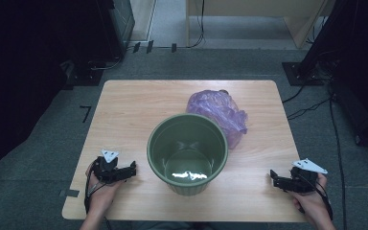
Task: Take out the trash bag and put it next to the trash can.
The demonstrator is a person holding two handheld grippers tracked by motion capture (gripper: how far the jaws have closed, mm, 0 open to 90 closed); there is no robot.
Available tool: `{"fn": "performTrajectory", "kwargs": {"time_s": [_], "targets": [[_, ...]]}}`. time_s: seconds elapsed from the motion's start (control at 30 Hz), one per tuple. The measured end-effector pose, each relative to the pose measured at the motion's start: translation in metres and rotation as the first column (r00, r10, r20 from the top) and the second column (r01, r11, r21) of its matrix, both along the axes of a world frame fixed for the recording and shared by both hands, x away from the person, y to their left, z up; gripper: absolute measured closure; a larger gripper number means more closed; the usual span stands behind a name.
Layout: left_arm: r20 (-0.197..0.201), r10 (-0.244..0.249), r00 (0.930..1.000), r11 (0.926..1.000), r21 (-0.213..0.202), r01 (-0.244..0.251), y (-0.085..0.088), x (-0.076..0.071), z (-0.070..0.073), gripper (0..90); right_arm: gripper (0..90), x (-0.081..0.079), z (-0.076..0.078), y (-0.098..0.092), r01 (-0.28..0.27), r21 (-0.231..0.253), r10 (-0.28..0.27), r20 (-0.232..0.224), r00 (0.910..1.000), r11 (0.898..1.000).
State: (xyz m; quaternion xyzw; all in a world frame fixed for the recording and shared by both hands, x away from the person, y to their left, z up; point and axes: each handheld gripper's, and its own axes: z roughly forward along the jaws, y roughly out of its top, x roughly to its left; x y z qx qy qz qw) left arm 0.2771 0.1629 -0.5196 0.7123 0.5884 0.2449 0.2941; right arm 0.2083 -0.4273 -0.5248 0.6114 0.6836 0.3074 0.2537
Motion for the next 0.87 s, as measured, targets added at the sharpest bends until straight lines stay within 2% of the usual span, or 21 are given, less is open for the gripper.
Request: {"fn": "performTrajectory", "kwargs": {"time_s": [0.13, 0.23, 0.5, 0.87], "targets": [[0.0, 0.0, 1.0, 1.0, 0.0, 0.0, 0.0, 0.0, 0.0, 0.0, 0.0, -0.004, -0.001, -0.004, 0.002, 0.021, -0.001, -0.026, 0.9997, 1.0], [0.0, 0.0, 1.0, 1.0, 0.0, 0.0, 0.0, 0.0, 0.0, 0.0, 0.0, -0.007, -0.001, -0.005, 0.002, 0.025, -0.001, -0.025, 0.9997, 1.0], [-0.001, -0.002, 1.0, 1.0, 0.002, 0.002, 0.0, 0.0, 0.0, 0.0, 0.0, -0.015, -0.001, -0.006, 0.01, -0.005, -0.01, -0.031, 0.9995, 1.0], [0.0, -0.003, 1.0, 1.0, 0.0, 0.003, 0.0, 0.0, 0.0, 0.0, 0.0, -0.016, -0.001, -0.006, 0.008, -0.007, -0.008, -0.03, 0.9995, 1.0]]}}
